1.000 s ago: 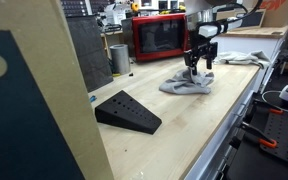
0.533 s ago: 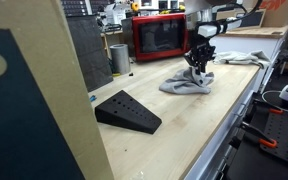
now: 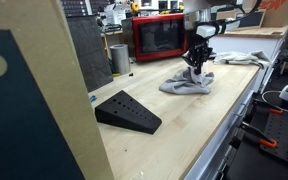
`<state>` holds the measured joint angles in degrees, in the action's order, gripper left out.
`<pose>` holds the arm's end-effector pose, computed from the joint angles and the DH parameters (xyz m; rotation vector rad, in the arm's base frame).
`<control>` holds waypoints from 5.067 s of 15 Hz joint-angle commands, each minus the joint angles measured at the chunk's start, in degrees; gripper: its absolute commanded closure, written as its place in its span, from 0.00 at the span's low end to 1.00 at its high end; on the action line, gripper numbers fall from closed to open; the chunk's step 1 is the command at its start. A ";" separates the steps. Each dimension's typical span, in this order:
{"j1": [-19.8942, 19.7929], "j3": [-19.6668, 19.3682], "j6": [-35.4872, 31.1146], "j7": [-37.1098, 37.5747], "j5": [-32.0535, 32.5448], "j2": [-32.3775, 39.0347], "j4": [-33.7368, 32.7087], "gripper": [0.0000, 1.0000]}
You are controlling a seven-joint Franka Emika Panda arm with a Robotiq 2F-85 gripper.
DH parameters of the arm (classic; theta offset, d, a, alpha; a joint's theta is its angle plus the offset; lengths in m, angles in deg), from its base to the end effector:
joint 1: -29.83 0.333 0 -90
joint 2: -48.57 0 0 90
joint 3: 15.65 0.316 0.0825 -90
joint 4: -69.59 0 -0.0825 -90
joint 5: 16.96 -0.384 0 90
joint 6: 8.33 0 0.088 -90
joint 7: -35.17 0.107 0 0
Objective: Unfold the grey object completely
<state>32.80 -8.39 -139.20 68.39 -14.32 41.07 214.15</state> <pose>0.4318 0.0761 0.3159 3.0000 -0.5632 -0.1272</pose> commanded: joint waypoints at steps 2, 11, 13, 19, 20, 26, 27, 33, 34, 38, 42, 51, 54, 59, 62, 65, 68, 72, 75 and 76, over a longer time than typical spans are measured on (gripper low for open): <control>0.90 0.60 -0.85 1.00 -1.18 0.23 -0.01 0.51; 0.91 0.66 -3.12 0.93 0.92 2.35 0.81 0.74; 1.15 0.67 -2.96 0.59 0.44 2.11 0.47 0.90; 1.40 0.79 -0.67 0.68 0.61 -2.34 -0.88 0.99; 1.19 0.76 -0.31 0.76 0.79 -3.35 -1.30 0.99; -1.50 1.20 0.39 0.99 4.91 -6.87 -4.90 0.99; -2.08 1.33 0.16 0.96 6.51 -6.77 -5.52 0.99; -5.31 1.19 -1.53 2.09 16.52 -3.92 -10.15 0.99; -5.94 1.18 -1.97 2.82 18.79 -3.25 -11.17 0.99; -7.00 0.51 -2.31 7.33 25.76 -0.93 -15.58 0.99; -6.86 -0.52 -2.21 11.30 29.13 0.33 -18.10 0.72; -3.89 -0.32 -1.76 12.69 22.87 -4.67 -16.36 0.18; -3.44 -0.43 -0.40 12.68 17.96 -6.99 -15.00 0.00; -5.43 -1.85 -0.10 12.45 14.08 -10.38 -9.23 0.00; -7.10 -3.84 -0.83 11.40 12.58 -11.51 -5.06 0.00; -7.91 -3.65 -0.28 11.75 12.10 -9.75 -5.96 0.00; -8.25 -3.96 -0.29 11.74 11.57 -10.08 -5.20 0.00; -10.88 -2.35 -0.79 15.77 20.54 -6.49 -4.82 0.00; -12.80 -3.64 -2.02 20.00 27.71 -3.04 -5.03 0.00; -13.20 -4.33 -1.87 21.67 29.11 -1.72 -5.42 0.00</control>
<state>21.40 -11.95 -140.07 85.69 10.40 35.92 209.50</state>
